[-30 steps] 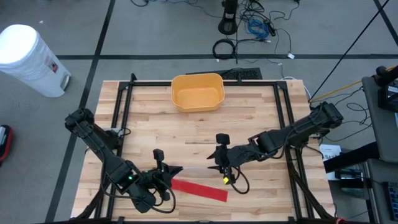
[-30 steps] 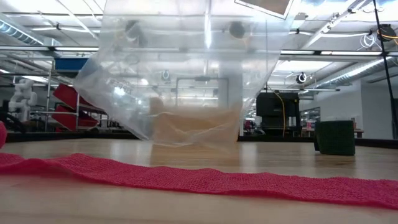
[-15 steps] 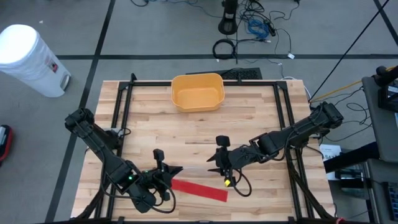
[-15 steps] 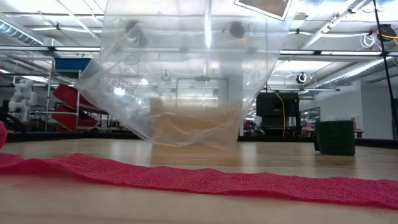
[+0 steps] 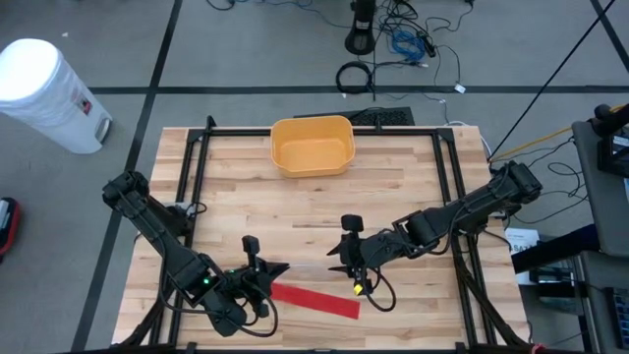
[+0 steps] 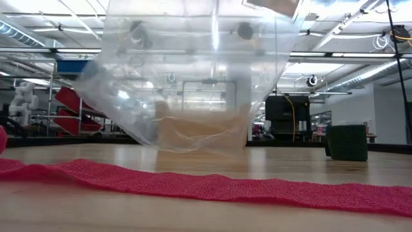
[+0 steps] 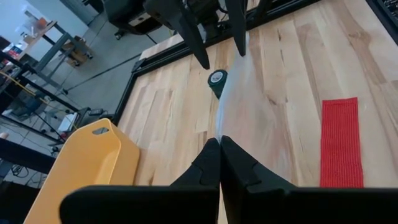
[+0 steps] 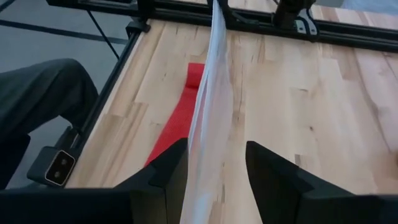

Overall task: Roll bandage
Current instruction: Put the green bandage into the transparent zip bag

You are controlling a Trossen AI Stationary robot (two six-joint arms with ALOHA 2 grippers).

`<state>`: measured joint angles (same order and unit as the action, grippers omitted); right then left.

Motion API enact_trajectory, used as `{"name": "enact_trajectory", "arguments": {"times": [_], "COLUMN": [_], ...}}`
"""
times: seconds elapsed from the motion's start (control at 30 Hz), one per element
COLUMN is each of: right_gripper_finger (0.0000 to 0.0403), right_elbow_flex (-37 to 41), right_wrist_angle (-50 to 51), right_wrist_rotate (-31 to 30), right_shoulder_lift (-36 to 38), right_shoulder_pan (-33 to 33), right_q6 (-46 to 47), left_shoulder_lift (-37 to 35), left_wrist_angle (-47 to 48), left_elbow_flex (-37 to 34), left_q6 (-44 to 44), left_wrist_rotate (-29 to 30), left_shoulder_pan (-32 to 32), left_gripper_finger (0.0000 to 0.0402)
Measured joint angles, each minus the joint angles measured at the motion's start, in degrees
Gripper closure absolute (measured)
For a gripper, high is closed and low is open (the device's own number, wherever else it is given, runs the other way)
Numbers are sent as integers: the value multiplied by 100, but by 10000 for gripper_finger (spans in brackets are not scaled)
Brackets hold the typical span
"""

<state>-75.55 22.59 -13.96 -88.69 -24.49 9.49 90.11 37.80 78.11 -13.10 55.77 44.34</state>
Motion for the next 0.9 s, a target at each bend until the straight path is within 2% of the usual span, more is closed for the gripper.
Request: {"name": "enact_trajectory", "arguments": {"times": [0.57,0.73,0.9], "right_gripper_finger": [267,303,377], "right_elbow_flex": [3,4,4], "right_wrist_angle": [-4,37,107], "right_wrist_rotate": [-122,-261,-590], "right_shoulder_lift": [-218,-218,-218], "right_shoulder_pan": [9,3,-82], "right_q6": [-67,-63,-29], "left_shoulder_lift": [0,0,0], "left_wrist_angle": [-71,-229,-278], "left_elbow_flex": [0,0,0], "left_q6": [12,44,11], "left_wrist_rotate": [-2,-7,-14], "left_shoulder_pan": [0,0,0], "left_gripper_finger": [401,401,401]}}
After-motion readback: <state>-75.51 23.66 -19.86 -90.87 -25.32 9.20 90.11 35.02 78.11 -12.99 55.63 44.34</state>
